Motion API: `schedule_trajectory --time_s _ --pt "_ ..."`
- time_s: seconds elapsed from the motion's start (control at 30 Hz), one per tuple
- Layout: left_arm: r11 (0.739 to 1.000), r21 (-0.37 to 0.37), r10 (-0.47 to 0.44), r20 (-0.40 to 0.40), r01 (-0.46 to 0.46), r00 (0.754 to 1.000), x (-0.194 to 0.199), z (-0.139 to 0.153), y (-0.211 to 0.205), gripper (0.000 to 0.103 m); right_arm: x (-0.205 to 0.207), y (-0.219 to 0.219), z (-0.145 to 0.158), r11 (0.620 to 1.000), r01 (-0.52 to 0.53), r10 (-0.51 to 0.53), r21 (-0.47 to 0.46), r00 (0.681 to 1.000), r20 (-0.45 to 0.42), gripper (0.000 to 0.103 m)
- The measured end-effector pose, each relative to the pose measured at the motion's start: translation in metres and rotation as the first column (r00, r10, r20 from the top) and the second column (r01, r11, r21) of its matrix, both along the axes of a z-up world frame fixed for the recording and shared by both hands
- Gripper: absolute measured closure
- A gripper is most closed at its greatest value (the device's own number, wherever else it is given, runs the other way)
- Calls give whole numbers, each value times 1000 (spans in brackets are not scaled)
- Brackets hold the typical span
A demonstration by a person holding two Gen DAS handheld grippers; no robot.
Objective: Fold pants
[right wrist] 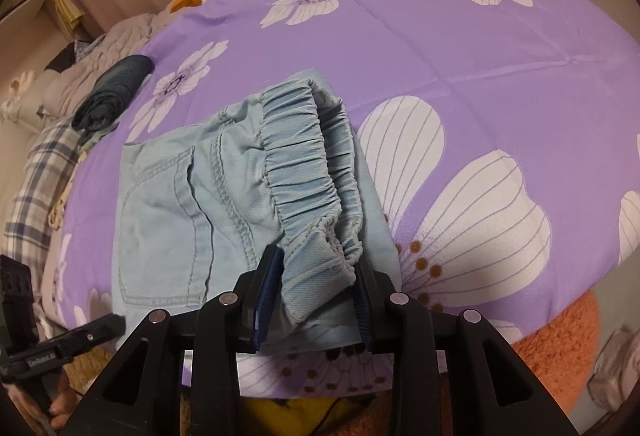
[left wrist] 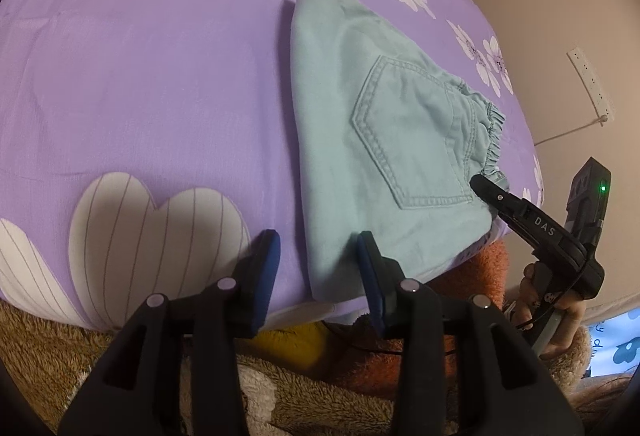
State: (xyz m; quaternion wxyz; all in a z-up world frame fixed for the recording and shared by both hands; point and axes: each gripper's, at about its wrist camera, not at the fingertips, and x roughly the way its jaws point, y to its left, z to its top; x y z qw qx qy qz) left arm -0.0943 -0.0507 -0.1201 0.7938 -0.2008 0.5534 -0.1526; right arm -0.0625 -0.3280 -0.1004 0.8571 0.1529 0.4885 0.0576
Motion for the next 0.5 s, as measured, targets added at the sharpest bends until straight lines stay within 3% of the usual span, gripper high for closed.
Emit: schedule_trajectory --time_s 0.13,0.2,0.23,0.3,0.37,0.43,0.5 --pt "1000 10 2 2 -2 1000 -3 5 -2 57 1 -1 0 1000 0 0 16 1000 3 70" --pt "1000 27 7 1 -7 1000 -2 9 -3 48 -1 -3 2 999 -6 6 36 1000 0 67" --pt "999 47 13 13 -14 1000 -2 14 -3 39 -1 -4 4 999 -12 13 43 1000 -8 65" --pt "996 90 19 92 -28 996 -2 27 -4 24 -2 -9 11 998 -6 7 58 1000 -12 53" --pt "993 111 15 177 -35 984 -1 38 -3 13 -5 -21 22 996 22 -25 89 999 27 20" --pt "993 114 10 201 -34 979 7 39 -3 12 -6 -29 29 993 14 -22 114 998 62 11" --pt "997 74 4 187 -19 982 18 33 -2 12 -2 -35 28 989 -3 -6 147 998 60 11"
